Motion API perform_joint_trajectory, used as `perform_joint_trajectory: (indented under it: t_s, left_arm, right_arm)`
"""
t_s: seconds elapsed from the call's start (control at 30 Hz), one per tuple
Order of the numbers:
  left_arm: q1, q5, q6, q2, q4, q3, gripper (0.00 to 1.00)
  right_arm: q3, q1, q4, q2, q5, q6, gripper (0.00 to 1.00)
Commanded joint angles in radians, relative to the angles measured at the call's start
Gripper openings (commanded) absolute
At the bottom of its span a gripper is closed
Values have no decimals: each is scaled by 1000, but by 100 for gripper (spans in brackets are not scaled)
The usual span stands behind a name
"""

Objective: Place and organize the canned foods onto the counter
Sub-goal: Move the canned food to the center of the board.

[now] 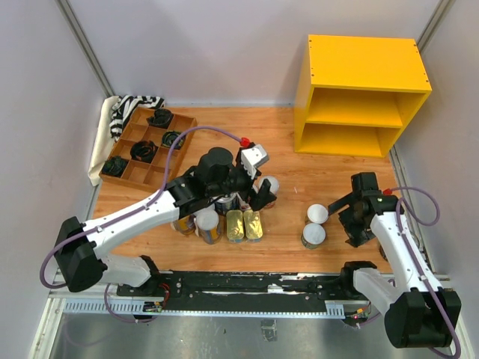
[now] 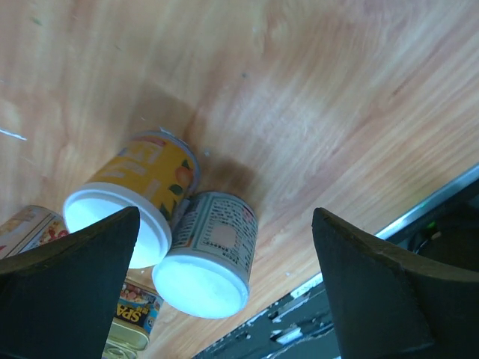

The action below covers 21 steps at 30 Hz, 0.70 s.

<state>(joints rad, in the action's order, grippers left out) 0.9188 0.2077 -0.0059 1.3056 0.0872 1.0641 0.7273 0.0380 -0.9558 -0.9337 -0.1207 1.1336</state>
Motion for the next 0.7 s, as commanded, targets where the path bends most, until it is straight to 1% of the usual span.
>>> perform_joint_trajectory:
  t_s: [0.0, 0.1, 0.23, 0.4, 0.67]
  left_arm:
    - [-49, 25, -45, -40, -44, -48, 100]
    - [-58, 20, -64, -58, -51, -61, 100]
    - [-60, 50, -100, -64, -73, -81, 100]
    - [-61, 82, -133, -62, -87, -103, 100]
    - [-65, 91, -167, -83, -86, -124, 100]
  right_arm:
    - [-61, -8, -67, -22, 116, 146, 99]
    - [-116, -7, -83, -2, 166, 228, 99]
    - [-148, -7, -94, 39, 175, 303, 99]
    - [-118, -7, -137, 15, 189, 339, 99]
    - [-136, 5, -105, -29, 247, 388, 99]
